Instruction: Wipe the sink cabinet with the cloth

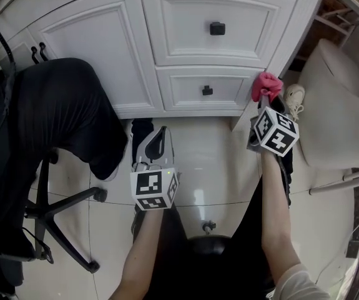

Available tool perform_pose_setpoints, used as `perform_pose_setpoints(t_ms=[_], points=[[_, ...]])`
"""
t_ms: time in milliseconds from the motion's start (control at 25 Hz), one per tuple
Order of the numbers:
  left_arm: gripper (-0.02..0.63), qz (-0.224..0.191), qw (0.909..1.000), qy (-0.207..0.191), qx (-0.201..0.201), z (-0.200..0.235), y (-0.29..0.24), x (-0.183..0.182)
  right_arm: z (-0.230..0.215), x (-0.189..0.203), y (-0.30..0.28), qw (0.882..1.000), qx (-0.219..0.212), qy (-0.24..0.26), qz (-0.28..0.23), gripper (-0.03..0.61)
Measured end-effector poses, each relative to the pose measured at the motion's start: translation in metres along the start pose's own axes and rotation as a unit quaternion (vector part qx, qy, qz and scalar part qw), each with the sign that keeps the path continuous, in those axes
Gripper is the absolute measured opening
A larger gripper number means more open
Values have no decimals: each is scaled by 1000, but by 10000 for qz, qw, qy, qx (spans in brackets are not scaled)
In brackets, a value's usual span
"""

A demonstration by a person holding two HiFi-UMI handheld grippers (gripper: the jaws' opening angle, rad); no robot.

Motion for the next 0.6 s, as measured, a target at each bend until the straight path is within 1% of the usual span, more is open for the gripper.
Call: perform_pose_setpoints(t_ms=[80,120,160,200,280,400,520,600], points=[[14,14,10000,-1,-54,0,0,2,-15,3,6,9997,181,-192,3,61],[14,12,10000,-5,-76,0,-2,3,-10,3,11,9995,127,-271,-71,61],[14,5,10000,0,-90,1,-4,3,4,3,18,9993,-40,-321,-182,61],[14,-15,10000,10,-94,1,-7,3,27,5,24,9984,-310,-365,-301,61],[14,-97,9999,18,-94,2,-14,0,86,14,35,9931,-996,-440,-444,61],[14,-302,9994,33,-157,9,-13,-9,172,45,47,9803,-1918,-354,-305,61],[14,-570,9974,360,-251,24,0,-17,230,79,47,9677,-2509,-238,29,61],[15,-656,9958,554,-303,33,2,-18,254,95,38,9623,-2716,-69,163,61]])
Point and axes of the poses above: the fingertips, and each gripper's own axes: y backward along the fingers, z to its left, x out of its underside, the point moved 1 cm from there along y, backward along the fingers, and after that the axes turned 1 degree about x, right-handed, at the moved point
